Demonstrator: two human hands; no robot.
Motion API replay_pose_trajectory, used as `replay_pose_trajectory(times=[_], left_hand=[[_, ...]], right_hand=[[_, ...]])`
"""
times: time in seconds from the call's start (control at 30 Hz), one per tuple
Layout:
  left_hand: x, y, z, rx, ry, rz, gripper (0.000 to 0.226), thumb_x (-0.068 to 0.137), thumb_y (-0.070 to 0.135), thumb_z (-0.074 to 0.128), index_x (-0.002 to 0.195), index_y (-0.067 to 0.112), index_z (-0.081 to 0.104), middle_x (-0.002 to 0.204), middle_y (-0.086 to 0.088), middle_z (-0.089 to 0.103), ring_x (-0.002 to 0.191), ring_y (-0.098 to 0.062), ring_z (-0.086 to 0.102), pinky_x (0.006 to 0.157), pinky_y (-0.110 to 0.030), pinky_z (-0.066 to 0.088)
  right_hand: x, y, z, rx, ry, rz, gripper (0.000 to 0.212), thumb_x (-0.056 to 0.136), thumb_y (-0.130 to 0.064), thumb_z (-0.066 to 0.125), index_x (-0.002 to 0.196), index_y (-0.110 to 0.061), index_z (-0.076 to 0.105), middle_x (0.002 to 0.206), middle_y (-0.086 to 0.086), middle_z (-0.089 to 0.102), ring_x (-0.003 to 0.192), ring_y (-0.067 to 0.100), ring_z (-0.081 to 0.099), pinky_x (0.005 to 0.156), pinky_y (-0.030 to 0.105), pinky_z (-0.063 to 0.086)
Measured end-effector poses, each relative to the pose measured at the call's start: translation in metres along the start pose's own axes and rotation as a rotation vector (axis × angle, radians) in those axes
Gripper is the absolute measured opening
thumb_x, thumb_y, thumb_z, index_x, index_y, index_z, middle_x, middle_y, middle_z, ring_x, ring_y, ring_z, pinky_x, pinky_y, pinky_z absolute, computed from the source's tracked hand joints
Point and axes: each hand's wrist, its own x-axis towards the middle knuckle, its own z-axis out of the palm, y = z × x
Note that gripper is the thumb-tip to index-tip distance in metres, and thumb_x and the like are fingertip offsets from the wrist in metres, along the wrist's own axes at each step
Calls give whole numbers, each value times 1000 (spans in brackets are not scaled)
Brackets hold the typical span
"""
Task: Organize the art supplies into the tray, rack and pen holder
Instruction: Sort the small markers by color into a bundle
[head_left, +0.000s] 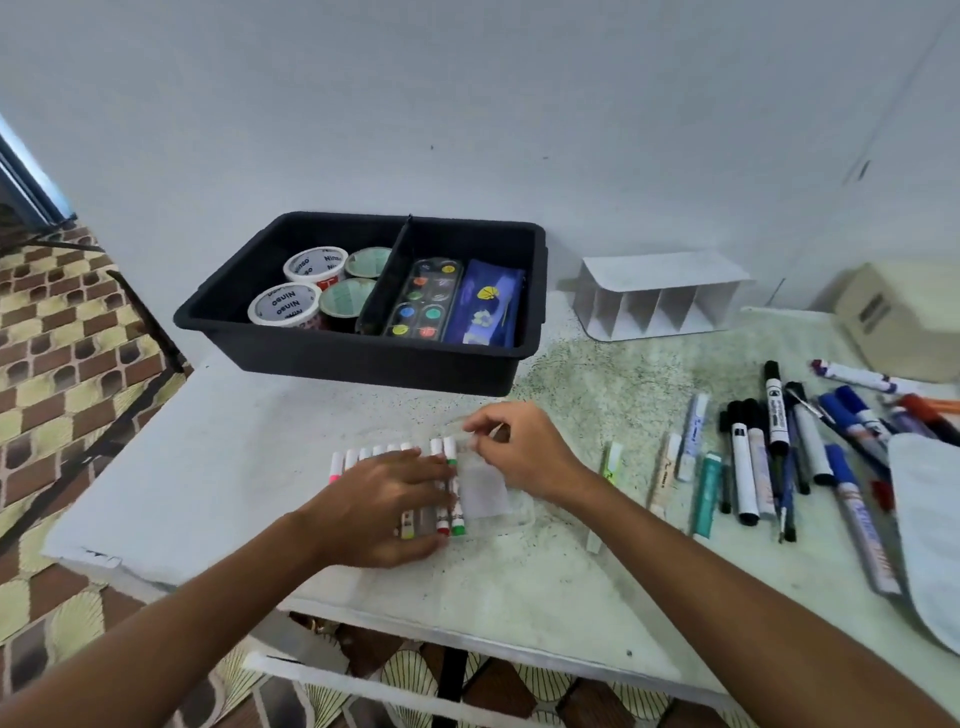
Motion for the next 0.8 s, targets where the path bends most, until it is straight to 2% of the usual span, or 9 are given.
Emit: replay_pose_trajectory(times=[0.1, 0.2, 0.4, 0.5, 0.57, 0.63, 0.7, 0.8], left_hand=[[13, 0, -11, 32, -5, 7, 37, 84, 53, 56, 99, 24, 74, 102, 4, 72, 88, -13, 68, 75, -30, 56], [41, 7, -11, 16, 32, 31, 38, 84, 52, 52, 98, 24, 74, 96, 6, 71, 82, -12, 66, 69, -27, 55], [135, 43, 3, -56, 53, 121, 40, 82, 46, 51, 104, 20, 72, 99, 4, 70, 89, -17, 66, 74, -28, 55], [186, 78, 14, -130, 82, 184, 41, 82, 45, 50, 102, 16, 72, 96, 1, 71, 90, -17, 64, 74, -31, 55], [217, 104, 23, -200, 92, 234, 44, 81, 46, 54, 106, 14, 71, 99, -1, 69, 95, -17, 60, 80, -33, 53], [249, 134, 32, -235, 57, 282, 56, 78, 56, 56, 117, 16, 65, 111, -3, 64, 106, -18, 52, 91, -33, 43], [276, 166, 40, -200, -15, 254, 75, 75, 71, 50, 132, 23, 54, 125, -1, 56, 117, -17, 41, 98, -36, 34], [306, 208, 49, -164, -72, 107, 87, 73, 81, 43, 143, 28, 37, 122, 2, 59, 113, -19, 42, 92, -38, 36]], right_hand=[[-5, 1, -13, 26, 6, 20, 17, 88, -4, 63, 102, -6, 72, 87, -3, 66, 67, -2, 55, 64, 10, 47], [-12, 9, -37, 8, 49, 58, 18, 88, -5, 62, 102, -7, 72, 85, -4, 66, 65, 2, 55, 66, 17, 50], [-46, 40, -119, -69, 212, 160, 18, 88, -6, 64, 104, -7, 71, 90, -1, 67, 77, 8, 61, 77, 24, 53], [-77, 59, -165, -193, 295, 244, 24, 88, -10, 63, 111, -11, 69, 104, 4, 67, 92, 12, 60, 86, 26, 50], [-102, 73, -194, -300, 355, 302, 29, 87, -13, 64, 116, -12, 67, 112, 4, 64, 103, 15, 58, 93, 26, 45], [-130, 90, -224, -371, 415, 396, 39, 84, -19, 68, 123, -14, 63, 123, 6, 58, 116, 19, 51, 98, 28, 40], [-160, 106, -250, -413, 482, 508, 49, 82, -25, 70, 128, -17, 59, 131, 7, 52, 124, 22, 46, 102, 34, 39], [-201, 126, -279, -492, 582, 711, 52, 83, -26, 68, 133, -19, 54, 134, 11, 49, 123, 29, 46, 100, 39, 42]])
